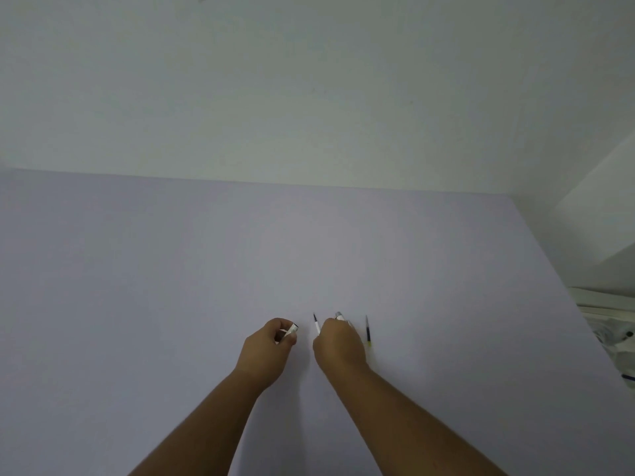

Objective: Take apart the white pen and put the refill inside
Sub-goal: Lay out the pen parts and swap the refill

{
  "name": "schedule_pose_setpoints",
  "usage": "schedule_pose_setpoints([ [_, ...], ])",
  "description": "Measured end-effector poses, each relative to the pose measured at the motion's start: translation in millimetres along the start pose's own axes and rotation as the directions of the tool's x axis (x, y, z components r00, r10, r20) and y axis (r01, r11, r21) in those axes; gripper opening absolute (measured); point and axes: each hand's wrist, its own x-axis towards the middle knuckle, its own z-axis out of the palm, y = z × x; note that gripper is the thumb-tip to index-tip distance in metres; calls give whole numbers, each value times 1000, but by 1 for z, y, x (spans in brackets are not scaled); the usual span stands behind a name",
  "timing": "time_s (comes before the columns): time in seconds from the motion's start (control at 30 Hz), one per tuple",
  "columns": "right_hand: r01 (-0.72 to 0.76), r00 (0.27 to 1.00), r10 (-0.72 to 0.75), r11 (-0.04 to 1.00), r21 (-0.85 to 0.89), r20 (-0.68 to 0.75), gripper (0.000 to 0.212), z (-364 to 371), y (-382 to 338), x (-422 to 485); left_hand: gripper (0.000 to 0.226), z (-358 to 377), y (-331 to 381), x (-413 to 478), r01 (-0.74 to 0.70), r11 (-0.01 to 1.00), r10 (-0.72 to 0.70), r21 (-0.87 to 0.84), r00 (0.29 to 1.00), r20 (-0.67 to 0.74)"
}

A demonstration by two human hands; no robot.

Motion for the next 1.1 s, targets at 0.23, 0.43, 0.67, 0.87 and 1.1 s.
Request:
schedule_pose_setpoints([
  [0.23, 1, 984, 111, 777, 630, -138, 15, -36, -1, 2, 10, 2, 8, -2, -12, 1000, 12, 14, 999, 39],
  [0.43, -9, 990, 113, 636, 771, -81, 10, -43, 7, -6, 12, 10, 27, -7, -49, 999, 49, -16, 998, 45],
  [0.67, 1, 997, 60, 566, 824, -42, 16, -50, 16, -15, 8, 15, 41, -12, -88, 995, 90, -44, 994, 59],
  [0.87, 68, 994, 29, 581, 811, -104, 15, -73, 25, -8, 13, 22, 51, -14, -125, 992, 126, -18, 989, 73],
  [1.1, -14, 1000, -9, 540, 841, 22, 18, -74, 31, -6, 10, 24, 59, -13, -139, 987, 147, -76, 983, 110],
])
